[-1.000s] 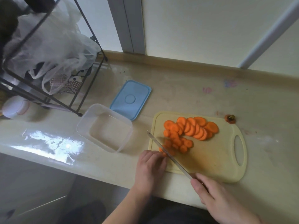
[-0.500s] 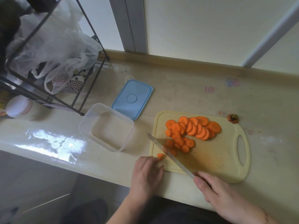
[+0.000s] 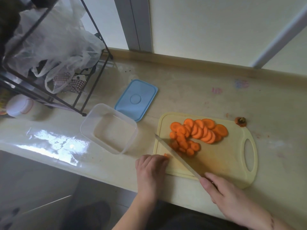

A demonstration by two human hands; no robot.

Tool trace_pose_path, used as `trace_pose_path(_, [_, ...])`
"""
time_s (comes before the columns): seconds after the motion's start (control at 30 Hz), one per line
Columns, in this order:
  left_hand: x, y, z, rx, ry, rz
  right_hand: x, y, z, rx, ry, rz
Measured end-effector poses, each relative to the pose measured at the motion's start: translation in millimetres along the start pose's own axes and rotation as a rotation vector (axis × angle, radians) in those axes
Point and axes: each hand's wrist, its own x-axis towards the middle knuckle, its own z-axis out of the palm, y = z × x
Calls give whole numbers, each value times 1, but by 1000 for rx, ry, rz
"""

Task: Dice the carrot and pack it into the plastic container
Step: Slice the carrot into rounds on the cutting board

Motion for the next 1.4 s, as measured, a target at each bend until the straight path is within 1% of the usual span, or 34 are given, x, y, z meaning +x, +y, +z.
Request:
trace_pose_path(0.13, [3,2,4,-25,30,39,-3,-6,4,-6,-18,-30])
trace_pose_path(0.27, [3,0,5,-41,45,60,-9,-4,12,-5,14,-71])
trace_pose_path(0.37, [3,-1,5,-39,41,68,-13,-3,15,-10,48,-60])
trace_pose_path(0.47, [2,-1,4,-54,32,66,-12,-2,17,-30,50,-101])
trace_pose_path(0.7, [3,-3,5,-69,28,66,-11,-1,17,-26,59,-87])
trace_pose_path(0.97, [2,-5,5,-86,24,80,-10,-4,18,-32,15,-66])
trace_pose_path(1.07, [1,-7,6,-82,39,101,-8,-3,22,-75,19,-82])
trace_pose_path(1.17, [2,-7,6,-66,44,98,-4,-4,28,-111,39,-83])
trace_pose_path(1.4, [2,-7,5,-83,25,67,0,-1,39,-112,91,-136])
